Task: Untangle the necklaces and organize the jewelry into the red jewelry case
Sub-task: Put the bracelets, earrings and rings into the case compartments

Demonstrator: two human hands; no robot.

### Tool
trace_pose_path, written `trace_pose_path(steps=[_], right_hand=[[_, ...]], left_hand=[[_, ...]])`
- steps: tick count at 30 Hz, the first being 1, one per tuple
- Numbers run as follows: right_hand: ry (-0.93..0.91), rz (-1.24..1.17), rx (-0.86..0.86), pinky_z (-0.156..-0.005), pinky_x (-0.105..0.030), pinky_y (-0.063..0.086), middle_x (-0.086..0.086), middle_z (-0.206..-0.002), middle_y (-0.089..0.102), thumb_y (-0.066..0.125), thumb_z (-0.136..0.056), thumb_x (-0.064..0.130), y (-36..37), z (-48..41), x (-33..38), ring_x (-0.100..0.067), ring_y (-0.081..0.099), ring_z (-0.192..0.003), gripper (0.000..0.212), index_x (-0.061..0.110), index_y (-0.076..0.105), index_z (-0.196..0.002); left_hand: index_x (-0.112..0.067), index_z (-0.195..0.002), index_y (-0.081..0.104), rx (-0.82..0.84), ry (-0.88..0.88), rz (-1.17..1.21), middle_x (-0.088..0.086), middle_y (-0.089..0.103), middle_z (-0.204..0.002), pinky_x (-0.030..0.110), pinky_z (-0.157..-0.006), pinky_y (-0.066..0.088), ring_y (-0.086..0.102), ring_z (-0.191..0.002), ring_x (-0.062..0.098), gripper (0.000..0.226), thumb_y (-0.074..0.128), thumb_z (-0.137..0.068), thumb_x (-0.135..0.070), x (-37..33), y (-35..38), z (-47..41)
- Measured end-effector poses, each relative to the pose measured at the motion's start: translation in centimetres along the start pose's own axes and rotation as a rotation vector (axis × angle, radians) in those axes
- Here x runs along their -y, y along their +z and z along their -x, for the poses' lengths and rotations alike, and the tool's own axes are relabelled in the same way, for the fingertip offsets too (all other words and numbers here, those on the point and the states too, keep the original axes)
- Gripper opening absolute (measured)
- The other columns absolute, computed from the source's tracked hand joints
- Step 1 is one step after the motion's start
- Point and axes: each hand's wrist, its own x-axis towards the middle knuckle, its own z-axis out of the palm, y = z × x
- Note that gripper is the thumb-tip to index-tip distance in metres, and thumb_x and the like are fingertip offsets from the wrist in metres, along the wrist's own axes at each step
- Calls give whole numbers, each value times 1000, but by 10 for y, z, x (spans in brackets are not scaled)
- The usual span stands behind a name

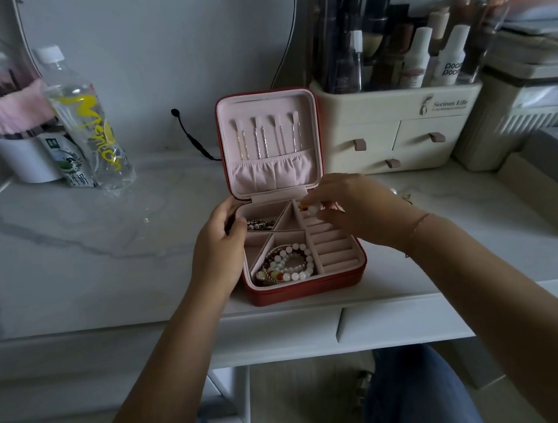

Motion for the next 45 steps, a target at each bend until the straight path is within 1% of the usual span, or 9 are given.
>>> trace_pose_path(steps=[4,11,15,20,25,29,33,36,45], right_hand=[[-14,53,2,-79,-32,44,-8,-107,62,58,-90,11,2,-2,6,-25,59,-95,29,16,66,-118],[-20,138,17,-80,-24,32,-12,-107,61,53,-94,12,10,-10,8,-27,54,-104,29,10,64,-120],[-14,134,-29,-80,-36,40,-16,-93,61,50,-92,12,15,-12,9,-34,56,-90,24,2,70,-101],[49,154,-39,-75,-24,28,-11,-100,55,48,-95,17,19,-9,10,-31,54,-93,25,4,69,-101],[24,160,-12,-82,-29,34,-9,-104,54,44,-97,19,20,-9,9,-29,53,-95,27,7,66,-109],[31,42,-35,-82,-36,43,-14,-98,58,55,-90,10,18,-9,5,-31,56,-90,20,3,69,-102],[114,-134,-132,-75,-16,37,-9,-100,65,54,-90,2,8,-7,1,-22,60,-92,17,4,69,-98],[99,-134,-107,-73,-13,35,-5,-103,66,55,-91,8,7,-7,1,-18,60,-92,17,7,67,-102],[52,-144,-152,-75,-35,49,-6,-90,66,67,-84,18,13,-4,5,-19,61,-79,14,10,70,-95]], left_hand=[[-25,-131,55,-9,-3,10,-21,60,-107,14,-81,40,55,-98,-8,35,48,-97,-16,-1,0,1],[-26,-133,53,2,-4,4,-18,59,-113,11,-81,39,55,-103,-3,37,47,-98,-16,-2,0,1],[-26,-134,52,-1,-10,6,-14,60,-120,19,-89,39,55,-111,3,38,48,-98,-17,-2,0,1],[-26,-134,52,-3,-4,9,-14,60,-119,15,-86,39,55,-110,2,38,48,-97,-16,-1,0,2],[-27,-131,54,-7,-2,8,-20,60,-109,9,-79,38,55,-98,-6,37,48,-97,-14,-2,0,1],[-27,-131,54,-12,-1,11,-18,60,-112,8,-78,37,55,-99,-5,37,48,-97,-14,-2,0,2],[-28,-128,56,-13,3,10,-27,59,-103,5,-76,37,53,-93,-14,35,48,-97,-13,-3,0,2],[-27,-129,56,-17,-5,12,-30,56,-101,7,-77,37,53,-93,-12,36,48,-97,-12,-2,0,2],[-25,-132,54,-4,2,10,-19,58,-112,11,-82,37,54,-105,1,38,48,-97,-13,-1,0,1]])
